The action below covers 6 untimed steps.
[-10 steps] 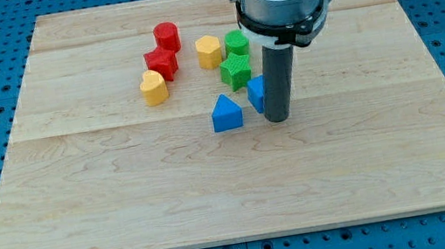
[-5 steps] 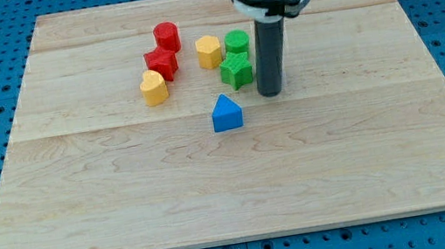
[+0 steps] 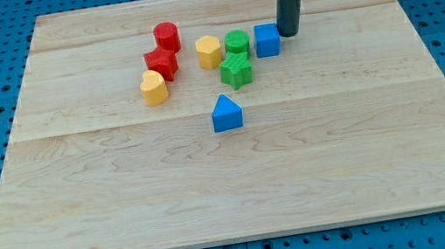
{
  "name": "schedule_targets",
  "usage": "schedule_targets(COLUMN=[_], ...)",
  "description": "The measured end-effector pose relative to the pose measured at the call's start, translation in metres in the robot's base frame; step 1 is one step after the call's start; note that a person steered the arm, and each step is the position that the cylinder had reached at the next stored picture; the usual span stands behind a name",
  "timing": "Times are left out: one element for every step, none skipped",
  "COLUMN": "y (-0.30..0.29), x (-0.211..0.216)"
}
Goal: Slide blue cube closer to green circle
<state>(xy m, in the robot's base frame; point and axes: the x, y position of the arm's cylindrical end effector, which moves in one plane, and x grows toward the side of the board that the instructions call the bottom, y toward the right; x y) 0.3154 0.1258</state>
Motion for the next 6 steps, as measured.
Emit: schedule_targets(y=[0.025,-0.002,-0.018,-0.019,-0.019,-0.019], x=[0.025,0.083,0.066,0.018,-0.001,-0.02])
